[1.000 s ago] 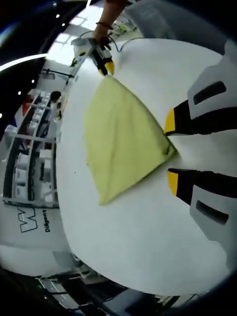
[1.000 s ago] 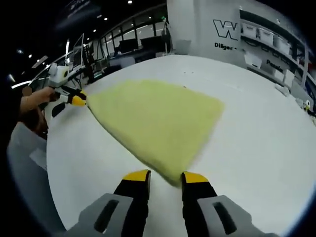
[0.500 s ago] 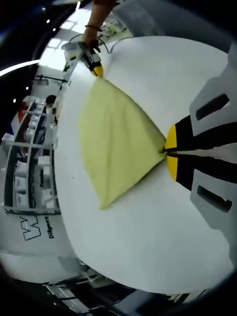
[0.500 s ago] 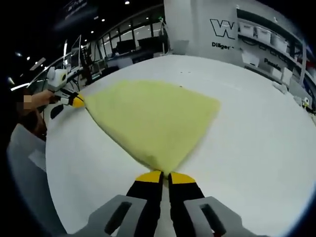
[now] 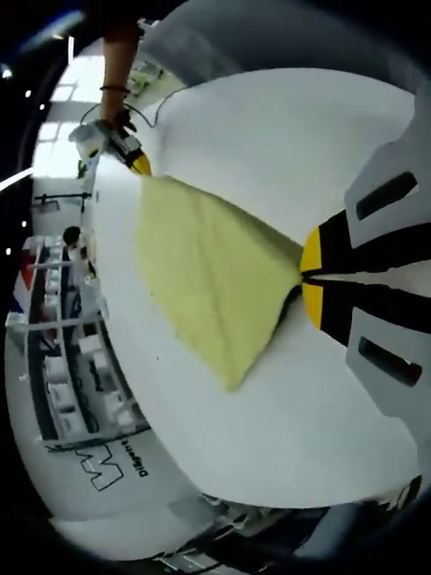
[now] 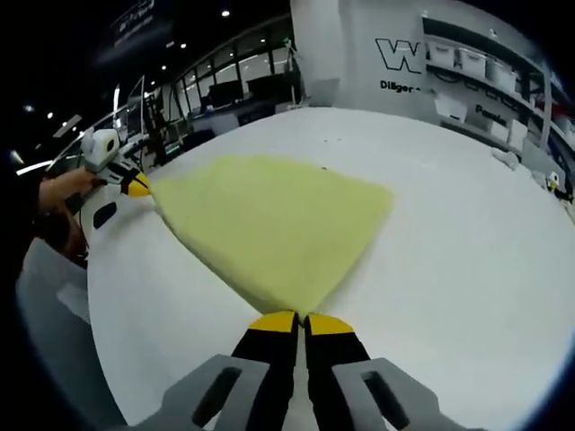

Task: Fold the garment on the visible template until the final outline fits inside the template.

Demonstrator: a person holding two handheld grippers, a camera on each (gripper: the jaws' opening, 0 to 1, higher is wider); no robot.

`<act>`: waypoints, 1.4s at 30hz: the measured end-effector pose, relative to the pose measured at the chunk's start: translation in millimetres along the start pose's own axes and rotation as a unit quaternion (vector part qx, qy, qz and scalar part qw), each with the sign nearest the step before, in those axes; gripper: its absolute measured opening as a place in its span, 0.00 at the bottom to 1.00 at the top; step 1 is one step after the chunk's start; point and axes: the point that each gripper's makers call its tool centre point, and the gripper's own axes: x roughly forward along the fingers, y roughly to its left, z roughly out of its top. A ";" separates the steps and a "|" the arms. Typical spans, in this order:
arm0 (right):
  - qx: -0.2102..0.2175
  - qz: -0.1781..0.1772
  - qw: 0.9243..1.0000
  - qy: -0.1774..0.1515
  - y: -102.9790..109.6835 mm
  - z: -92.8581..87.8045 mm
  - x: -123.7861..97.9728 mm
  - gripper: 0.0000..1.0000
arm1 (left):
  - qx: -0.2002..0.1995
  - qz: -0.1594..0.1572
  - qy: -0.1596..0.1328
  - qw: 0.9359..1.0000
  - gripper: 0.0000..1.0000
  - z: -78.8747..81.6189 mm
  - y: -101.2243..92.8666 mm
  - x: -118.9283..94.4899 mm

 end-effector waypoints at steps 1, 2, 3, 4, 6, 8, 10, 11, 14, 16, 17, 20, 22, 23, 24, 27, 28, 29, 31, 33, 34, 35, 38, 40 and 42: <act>-0.001 0.000 1.000 0.006 0.4 -3.1 0.8 0.00 | 0.009 0.005 0.009 1.000 0.02 -3.6 0.6 1.6; 0.000 0.001 1.000 0.009 0.6 -5.6 1.5 0.00 | 0.023 0.005 0.023 0.999 0.02 -8.4 -0.8 3.9; 0.003 0.001 1.000 0.012 0.3 -7.7 2.2 0.00 | 0.033 0.005 0.028 0.999 0.02 -11.3 0.2 5.8; 0.008 -0.004 1.000 0.015 -1.2 -10.2 3.4 0.00 | 0.033 0.005 0.029 0.999 0.02 -12.3 -0.8 7.7; 0.015 -0.005 1.000 0.017 -2.1 -12.6 4.2 0.00 | 0.048 0.007 0.035 0.998 0.02 -13.0 -3.6 8.8; 0.021 -0.007 1.000 0.020 -1.7 -14.8 4.2 0.00 | 0.051 0.005 0.038 0.998 0.02 -15.4 -3.6 9.3; 0.022 -0.006 1.000 0.021 -0.3 -15.0 2.9 0.00 | 0.051 0.004 0.038 0.998 0.02 -17.5 -2.5 8.9; 0.022 -0.006 1.000 0.021 0.3 -15.2 2.3 0.00 | 0.050 0.004 0.038 0.998 0.02 -17.8 -3.2 8.2; 0.023 -0.006 0.999 0.023 0.6 -16.3 1.2 0.00 | 0.050 0.002 0.037 0.998 0.02 -19.0 -7.4 6.4; 0.024 -0.005 0.999 0.023 1.9 -18.4 -0.6 0.00 | 0.054 0.000 0.040 0.998 0.02 -20.5 -12.0 5.6; 0.025 -0.005 0.999 0.023 2.7 -19.4 -1.7 0.00 | 0.055 -0.001 0.041 0.998 0.02 -21.9 -12.6 5.7; 0.024 -0.002 0.999 0.027 4.6 -23.7 -4.6 0.00 | 0.049 0.000 0.043 0.998 0.02 -24.0 -14.5 4.5; 0.023 -0.002 0.999 0.027 3.7 -25.5 -7.0 0.00 | 0.046 -0.001 0.042 0.998 0.02 -24.9 -18.2 3.3; 0.024 -0.003 0.999 0.027 3.3 -26.2 -7.7 0.00 | 0.046 -0.001 0.042 0.998 0.02 -25.3 -20.2 2.7; 0.025 -0.004 0.999 0.028 3.8 -27.8 -8.9 0.00 | 0.046 -0.002 0.043 0.998 0.02 -26.0 -22.6 2.0; 0.026 -0.004 0.999 0.029 5.0 -31.6 -11.7 0.00 | 0.046 -0.004 0.043 0.998 0.02 -28.5 -28.1 1.0; 0.026 -0.003 0.999 0.030 5.7 -33.6 -12.6 0.00 | 0.044 -0.005 0.044 0.998 0.02 -29.7 -29.0 0.5; 0.026 -0.002 0.999 0.030 6.1 -34.7 -13.2 0.00 | 0.040 -0.004 0.043 0.998 0.02 -29.9 -30.1 -0.3; 0.027 -0.002 0.999 0.030 6.5 -36.8 -15.0 0.00 | 0.035 -0.005 0.040 0.999 0.02 -30.4 -32.2 -1.9; 0.027 -0.003 0.999 0.029 7.7 -38.2 -16.4 0.00 | 0.033 -0.007 0.039 0.999 0.02 -31.4 -34.8 -2.7; 0.028 -0.004 0.999 0.029 8.1 -38.8 -16.7 0.00 | 0.033 -0.008 0.039 0.999 0.02 -31.7 -35.7 -2.8; 0.028 -0.005 0.999 0.030 8.4 -39.4 -17.0 0.00 | 0.030 -0.010 0.039 0.999 0.02 -31.7 -37.4 -3.1; 0.027 -0.007 0.999 0.029 9.7 -40.7 -18.4 0.00 | 0.028 -0.010 0.039 0.999 0.02 -31.4 -37.9 -3.8; 0.029 -0.007 0.999 0.029 10.3 -41.4 -18.7 0.00 | 0.026 -0.008 0.039 0.999 0.02 -31.7 -37.6 -3.6; 0.028 -0.008 0.999 0.029 10.4 -42.0 -18.8 0.00 | 0.024 -0.007 0.039 0.999 0.02 -32.4 -38.2 -3.2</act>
